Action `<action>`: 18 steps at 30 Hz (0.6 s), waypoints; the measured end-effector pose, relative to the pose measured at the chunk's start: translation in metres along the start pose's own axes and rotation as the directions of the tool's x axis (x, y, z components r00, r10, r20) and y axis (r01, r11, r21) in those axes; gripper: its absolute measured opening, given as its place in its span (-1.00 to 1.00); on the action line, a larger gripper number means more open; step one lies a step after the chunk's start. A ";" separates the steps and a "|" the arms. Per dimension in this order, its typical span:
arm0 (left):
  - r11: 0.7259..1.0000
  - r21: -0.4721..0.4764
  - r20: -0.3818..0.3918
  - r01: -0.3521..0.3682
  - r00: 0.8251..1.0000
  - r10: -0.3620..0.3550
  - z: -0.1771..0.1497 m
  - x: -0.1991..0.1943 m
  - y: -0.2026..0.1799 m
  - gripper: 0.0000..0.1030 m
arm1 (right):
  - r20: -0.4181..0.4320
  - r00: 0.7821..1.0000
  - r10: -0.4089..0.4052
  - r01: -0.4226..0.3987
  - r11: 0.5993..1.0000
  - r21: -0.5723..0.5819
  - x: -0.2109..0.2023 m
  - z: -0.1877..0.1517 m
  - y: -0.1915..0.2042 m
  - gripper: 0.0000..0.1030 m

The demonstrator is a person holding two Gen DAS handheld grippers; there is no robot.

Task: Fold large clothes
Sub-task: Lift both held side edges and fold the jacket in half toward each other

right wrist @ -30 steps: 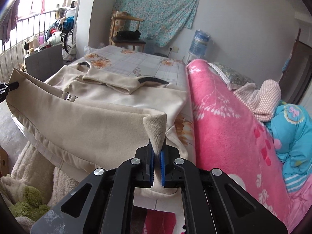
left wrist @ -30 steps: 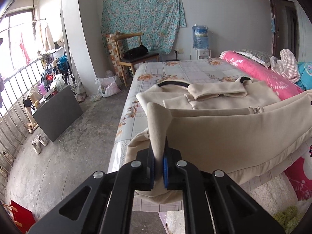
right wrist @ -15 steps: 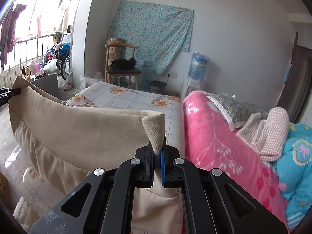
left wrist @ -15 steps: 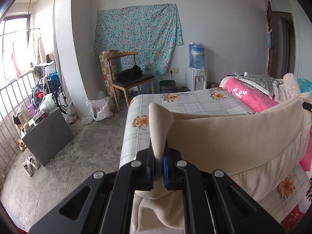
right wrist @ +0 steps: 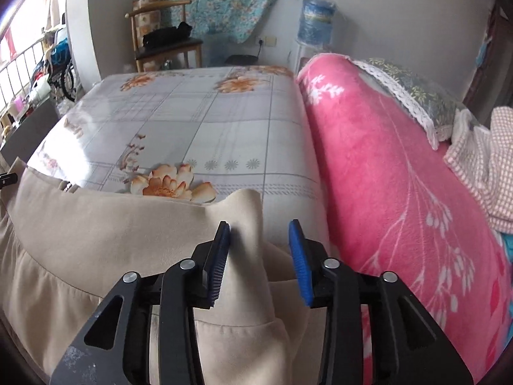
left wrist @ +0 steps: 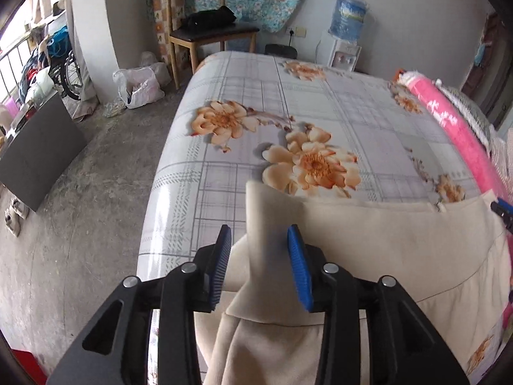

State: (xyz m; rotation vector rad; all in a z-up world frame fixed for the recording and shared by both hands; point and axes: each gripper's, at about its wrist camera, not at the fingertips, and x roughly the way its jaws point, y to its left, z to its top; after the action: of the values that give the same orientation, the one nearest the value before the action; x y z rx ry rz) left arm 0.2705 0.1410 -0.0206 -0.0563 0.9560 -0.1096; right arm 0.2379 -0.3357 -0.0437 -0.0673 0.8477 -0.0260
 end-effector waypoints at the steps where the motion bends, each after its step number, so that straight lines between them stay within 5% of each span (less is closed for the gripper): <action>1: 0.999 -0.024 0.029 0.034 0.999 -0.033 0.001 -0.009 0.005 -0.31 | 0.023 1.000 -0.007 0.007 1.000 0.004 -0.008 0.001 -0.003 -0.27; 6: 0.964 -0.069 0.016 0.258 0.966 -0.257 0.002 -0.021 -0.002 -0.24 | 0.061 0.991 0.121 -0.120 0.993 -0.021 -0.030 0.010 0.009 -0.27; 10: 0.981 -0.085 -0.141 0.174 0.973 -0.185 -0.011 0.025 -0.015 -0.13 | -0.098 0.981 0.166 -0.165 0.986 0.019 0.010 0.006 0.018 -0.37; 12: 0.984 -0.102 -0.103 0.147 0.982 -0.158 -0.013 0.021 -0.009 -0.13 | -0.131 0.984 0.122 -0.113 0.991 0.070 0.021 0.002 0.004 -0.54; 15: 0.989 -0.116 -0.060 0.087 0.994 -0.095 -0.013 -0.004 0.002 -0.13 | -0.094 0.995 -0.011 0.019 0.996 0.088 -0.004 -0.001 -0.017 -0.40; 18: 0.996 -0.052 -0.012 0.072 0.997 -0.073 -0.025 -0.037 0.003 -0.13 | -0.028 1.000 0.013 -0.011 0.997 0.082 -0.048 -0.013 -0.029 -0.39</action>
State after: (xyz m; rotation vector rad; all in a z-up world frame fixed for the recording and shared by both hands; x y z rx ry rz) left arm 0.2286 0.1480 -0.0052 -0.1381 0.9706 -0.1523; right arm 0.1972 -0.3630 -0.0144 0.0153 0.8747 -0.0505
